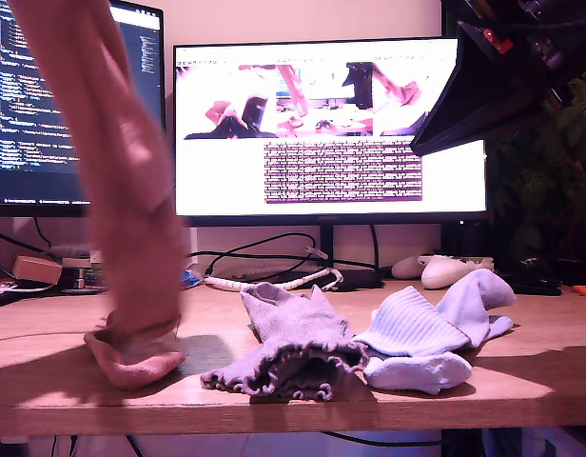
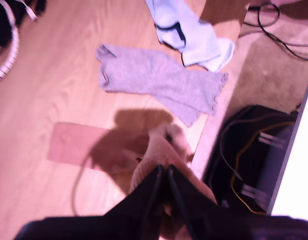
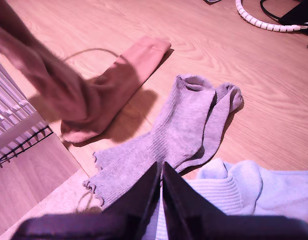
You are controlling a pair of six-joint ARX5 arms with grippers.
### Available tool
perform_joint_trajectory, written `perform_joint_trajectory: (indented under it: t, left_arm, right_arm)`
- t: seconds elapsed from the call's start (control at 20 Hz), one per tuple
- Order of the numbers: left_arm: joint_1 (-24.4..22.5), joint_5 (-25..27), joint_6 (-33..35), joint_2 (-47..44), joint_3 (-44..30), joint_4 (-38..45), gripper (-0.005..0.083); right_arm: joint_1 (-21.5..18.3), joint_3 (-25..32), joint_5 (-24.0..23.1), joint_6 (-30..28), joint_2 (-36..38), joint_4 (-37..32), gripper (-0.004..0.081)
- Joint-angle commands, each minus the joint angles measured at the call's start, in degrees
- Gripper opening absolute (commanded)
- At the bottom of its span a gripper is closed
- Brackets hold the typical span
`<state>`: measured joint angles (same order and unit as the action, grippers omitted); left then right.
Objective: Pair up the socks based on colour and pattern, by placing them on top of one another
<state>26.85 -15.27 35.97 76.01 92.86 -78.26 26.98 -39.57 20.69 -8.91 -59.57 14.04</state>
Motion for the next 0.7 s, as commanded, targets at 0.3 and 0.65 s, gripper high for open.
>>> perform_joint_trajectory:
  t: [0.3,0.65]
  left_arm:
    - [-3.74,1.2,0.79,8.74,-0.61,0.22,-0.0022]
    - [-7.06,2.89,4.72,22.03,-0.61,6.12,-0.0022]
  right_arm:
    - [-0.15,1.09,0.46,-0.11,0.11,-0.5,-0.0009]
    - [-0.15,1.09,5.05,-0.09,0.11,-0.55,-0.0009]
